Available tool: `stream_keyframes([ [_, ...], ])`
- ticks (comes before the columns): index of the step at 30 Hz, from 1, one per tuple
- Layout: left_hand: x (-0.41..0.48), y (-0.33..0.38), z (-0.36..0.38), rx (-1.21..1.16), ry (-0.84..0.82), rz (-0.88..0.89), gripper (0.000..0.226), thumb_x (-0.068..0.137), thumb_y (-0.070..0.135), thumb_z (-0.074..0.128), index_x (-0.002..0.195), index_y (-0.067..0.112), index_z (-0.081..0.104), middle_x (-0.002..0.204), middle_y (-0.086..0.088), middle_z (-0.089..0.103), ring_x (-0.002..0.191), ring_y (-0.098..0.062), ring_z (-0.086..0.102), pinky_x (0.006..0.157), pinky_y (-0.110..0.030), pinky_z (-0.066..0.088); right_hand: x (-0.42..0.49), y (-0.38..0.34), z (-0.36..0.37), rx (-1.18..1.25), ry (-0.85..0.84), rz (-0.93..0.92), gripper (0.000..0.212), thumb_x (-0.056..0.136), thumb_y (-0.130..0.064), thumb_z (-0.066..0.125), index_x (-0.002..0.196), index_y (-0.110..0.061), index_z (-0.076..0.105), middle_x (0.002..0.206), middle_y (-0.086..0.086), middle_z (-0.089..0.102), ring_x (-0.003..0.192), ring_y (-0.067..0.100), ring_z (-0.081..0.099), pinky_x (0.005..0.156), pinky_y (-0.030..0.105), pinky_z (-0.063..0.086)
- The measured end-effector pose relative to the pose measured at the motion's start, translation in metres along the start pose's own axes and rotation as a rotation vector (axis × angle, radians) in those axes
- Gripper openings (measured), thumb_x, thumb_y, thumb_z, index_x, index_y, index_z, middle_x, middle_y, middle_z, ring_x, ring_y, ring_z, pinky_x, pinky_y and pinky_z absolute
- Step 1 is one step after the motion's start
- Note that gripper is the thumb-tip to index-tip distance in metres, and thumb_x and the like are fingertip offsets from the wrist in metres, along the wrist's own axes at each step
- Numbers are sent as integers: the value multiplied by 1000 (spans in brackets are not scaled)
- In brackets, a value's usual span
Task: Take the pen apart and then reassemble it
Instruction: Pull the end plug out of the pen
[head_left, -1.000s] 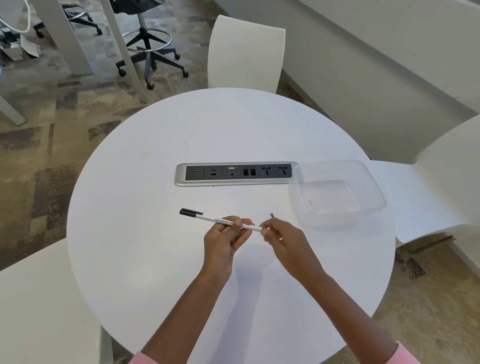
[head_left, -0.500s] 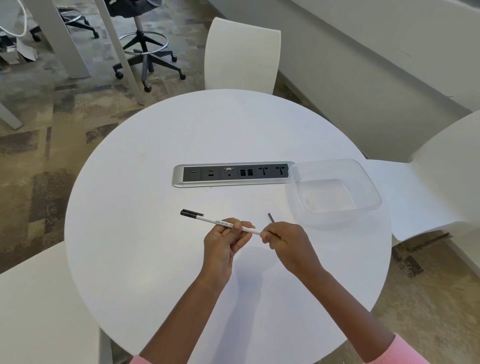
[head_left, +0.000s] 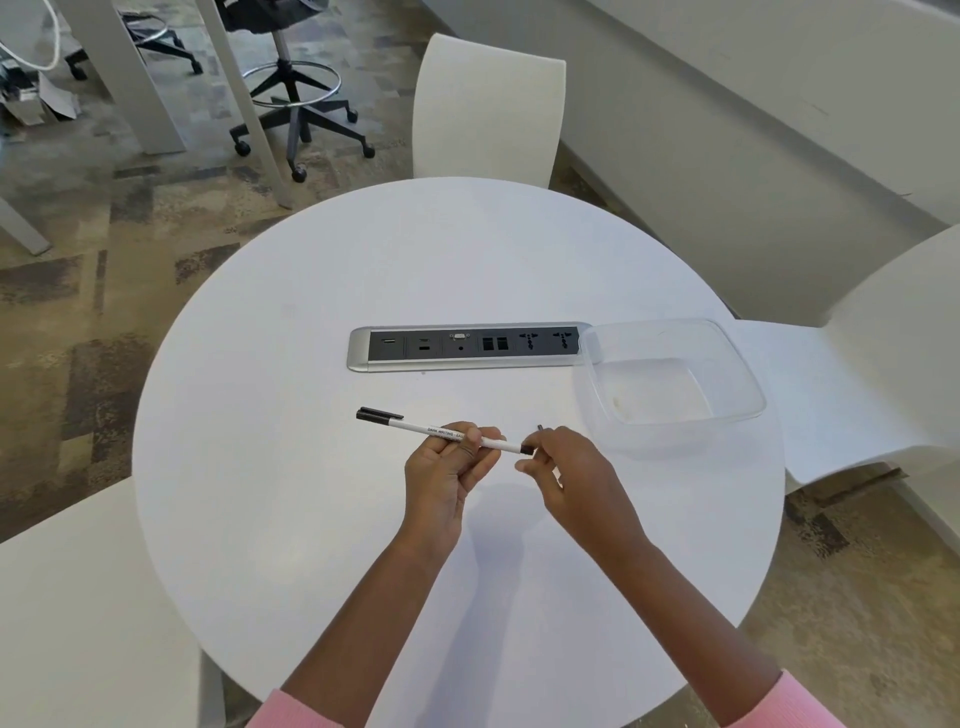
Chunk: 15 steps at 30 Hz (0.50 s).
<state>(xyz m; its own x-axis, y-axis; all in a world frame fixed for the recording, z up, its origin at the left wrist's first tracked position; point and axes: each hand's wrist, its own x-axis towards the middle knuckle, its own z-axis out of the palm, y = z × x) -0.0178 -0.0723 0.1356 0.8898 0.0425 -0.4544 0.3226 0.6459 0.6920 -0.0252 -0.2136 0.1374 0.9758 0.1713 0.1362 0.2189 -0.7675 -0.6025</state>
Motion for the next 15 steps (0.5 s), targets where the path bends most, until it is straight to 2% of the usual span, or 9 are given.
stream_keyframes([
  [3,-1,-1,1,-10,-7,-10,9,87,1,53,80,3,57,68,-4,73,70,-15,71,63,-19,57,4,5,1,-119,62,-100,28,86,-25,42,77,-7,61,65,7,56,61,22,48,60,28,37],
  [6,0,-1,3,-7,-16,-16,10,89,2,51,80,4,56,67,-4,72,69,-14,71,63,-19,57,6,0,-1,-65,45,-70,31,86,-22,42,74,-3,63,61,9,53,61,21,43,57,25,31],
  [8,2,-1,4,12,-25,-12,11,89,2,51,79,4,56,66,-3,72,69,-14,71,63,-18,57,9,-4,-4,62,-25,52,25,86,-15,47,72,-2,64,60,5,49,65,20,42,58,22,30],
  [11,5,2,4,39,-36,-1,12,89,3,51,78,5,55,66,-3,72,69,-14,71,62,-18,56,18,-8,-11,356,-124,295,29,85,-7,53,57,-10,59,53,-1,45,57,16,42,58,29,33],
  [15,7,5,7,49,-41,12,12,89,2,51,78,4,56,65,-3,72,67,-13,71,61,-18,56,29,-8,-19,667,-274,480,38,91,-9,49,53,-12,56,49,1,44,44,11,37,45,16,33],
])
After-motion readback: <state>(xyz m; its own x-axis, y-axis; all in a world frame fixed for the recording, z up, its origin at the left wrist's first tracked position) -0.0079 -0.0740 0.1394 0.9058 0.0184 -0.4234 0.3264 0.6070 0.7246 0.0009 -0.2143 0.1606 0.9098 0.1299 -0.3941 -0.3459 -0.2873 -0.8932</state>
